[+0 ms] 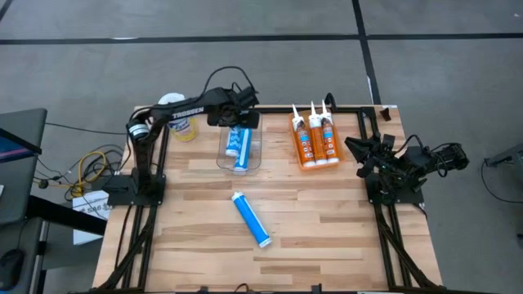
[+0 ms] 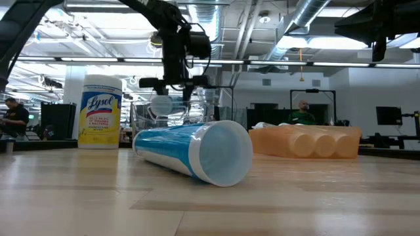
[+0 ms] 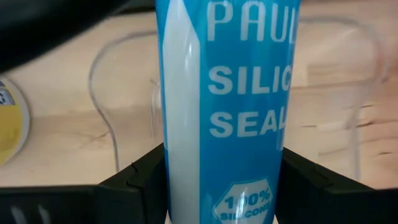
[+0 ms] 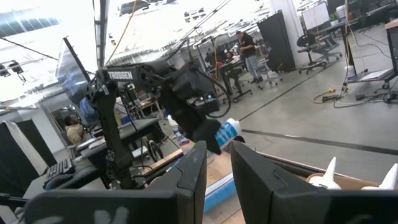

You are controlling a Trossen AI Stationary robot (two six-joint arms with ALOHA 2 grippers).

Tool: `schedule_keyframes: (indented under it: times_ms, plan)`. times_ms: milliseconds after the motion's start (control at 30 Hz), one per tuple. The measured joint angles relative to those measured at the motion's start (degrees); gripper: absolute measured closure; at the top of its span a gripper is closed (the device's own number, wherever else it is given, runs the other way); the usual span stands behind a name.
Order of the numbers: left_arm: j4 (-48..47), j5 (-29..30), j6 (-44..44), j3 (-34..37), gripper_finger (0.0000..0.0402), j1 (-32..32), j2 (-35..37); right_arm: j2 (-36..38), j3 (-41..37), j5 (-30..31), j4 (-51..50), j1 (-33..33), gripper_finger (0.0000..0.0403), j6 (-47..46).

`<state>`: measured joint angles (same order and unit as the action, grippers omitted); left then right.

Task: Pick & place silicon tubes, Sealant and Lysol wipes
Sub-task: Put the left blue sealant into the transparent bin

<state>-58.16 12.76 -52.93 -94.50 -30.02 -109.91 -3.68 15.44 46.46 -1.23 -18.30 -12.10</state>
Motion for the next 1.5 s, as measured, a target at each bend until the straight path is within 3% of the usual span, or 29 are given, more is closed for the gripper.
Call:
schedule_keyframes:
  times_ms: [367, 1167, 1500]
  plan:
    - [-3.3, -2.9, -0.9, 0.1, 0.0202, 1.3, -1.6, 0.0, 0.0, 0.1, 0.0, 0.0, 0.0337, 0.0]
    - [-6.4, -3.5, -3.3, 0.1, 0.0202, 3.1, -1.7, 0.0, 0.0, 0.1, 0.0, 0.1, 0.0337, 0.0]
    - [-5.9, -5.5, -3.0, 0.1, 0.0202, 3.5, -7.2, 0.0, 0.0, -0.2, 0.0, 0.0, 0.0337, 0.0]
